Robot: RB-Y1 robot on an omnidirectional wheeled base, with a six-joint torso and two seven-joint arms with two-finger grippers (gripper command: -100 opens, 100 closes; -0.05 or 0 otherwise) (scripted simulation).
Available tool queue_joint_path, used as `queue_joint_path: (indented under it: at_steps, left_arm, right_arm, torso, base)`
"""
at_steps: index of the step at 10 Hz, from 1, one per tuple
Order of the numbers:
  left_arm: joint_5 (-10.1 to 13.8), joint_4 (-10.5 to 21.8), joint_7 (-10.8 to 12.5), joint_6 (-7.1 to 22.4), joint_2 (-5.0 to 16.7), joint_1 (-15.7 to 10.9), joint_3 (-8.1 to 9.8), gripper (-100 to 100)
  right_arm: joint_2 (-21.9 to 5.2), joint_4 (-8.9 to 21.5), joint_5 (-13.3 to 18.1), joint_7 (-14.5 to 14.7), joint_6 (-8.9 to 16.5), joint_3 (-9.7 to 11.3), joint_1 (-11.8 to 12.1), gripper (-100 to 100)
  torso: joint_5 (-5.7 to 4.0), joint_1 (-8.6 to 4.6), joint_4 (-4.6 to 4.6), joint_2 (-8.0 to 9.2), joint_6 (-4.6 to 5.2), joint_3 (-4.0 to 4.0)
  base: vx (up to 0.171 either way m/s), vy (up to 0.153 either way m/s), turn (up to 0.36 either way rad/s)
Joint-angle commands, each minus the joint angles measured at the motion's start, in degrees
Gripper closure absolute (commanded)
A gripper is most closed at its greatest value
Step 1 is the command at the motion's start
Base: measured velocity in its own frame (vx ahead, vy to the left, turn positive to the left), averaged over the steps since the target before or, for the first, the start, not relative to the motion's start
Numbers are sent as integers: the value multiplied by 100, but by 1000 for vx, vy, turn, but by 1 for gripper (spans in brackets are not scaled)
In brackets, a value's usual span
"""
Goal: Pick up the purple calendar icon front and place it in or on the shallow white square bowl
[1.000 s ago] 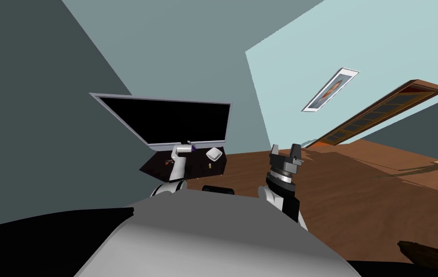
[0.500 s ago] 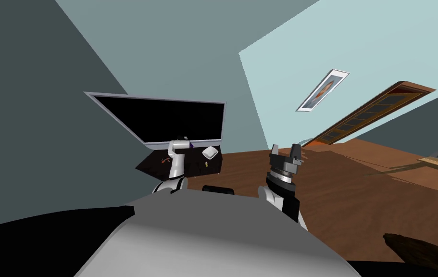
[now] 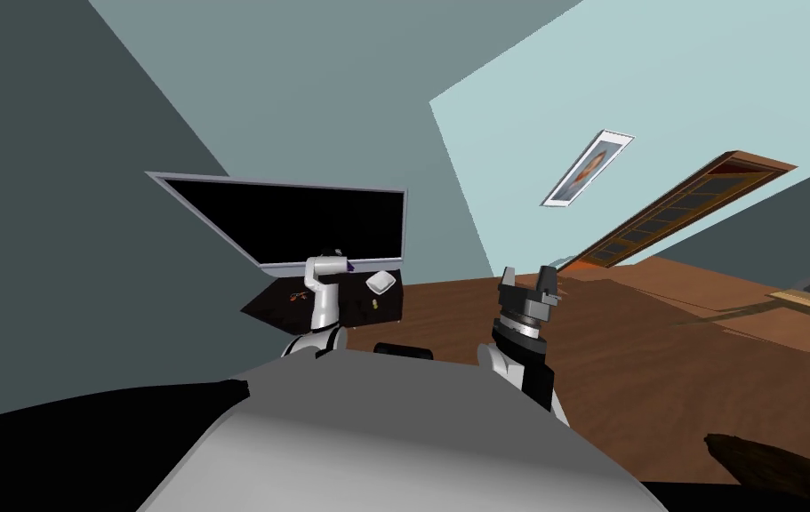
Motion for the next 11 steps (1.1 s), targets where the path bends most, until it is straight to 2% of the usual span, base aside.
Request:
queue_joint_path:
  at_steps: [1,6,8,9,11]
  left_arm:
    - [-56,-118,54,98,-10,40,12,100]
    - [-188,-495,395,473,-67,386,-4,100]
    - [-221,-631,583,639,-240,580,-19,100]
    - [-228,-673,656,696,-396,655,-26,100]
    - [-232,-695,700,730,-567,703,-31,100]
  right_arm:
    - [0,0,0,0,0,0,0,0]
    - [0,0,0,0,0,0,1,0]
    - [-1,-1,0,0,0,-1,2,0]
    - [-1,-1,0,0,-1,-1,2,0]
    - [-1,-1,0,0,0,-1,1,0]
  torso:
    - [0,0,0,0,0,0]
    - [-2,-12,-9,-47,0,-27]
    - [4,23,-11,-68,-2,-38]
    - [7,28,-14,-71,-2,-41]
    - [8,27,-8,-38,-4,-24]
  base:
    - [89,-189,19]
    - [160,-164,21]
    - [229,-96,16]
    - [173,-116,22]
    - [97,-84,11]
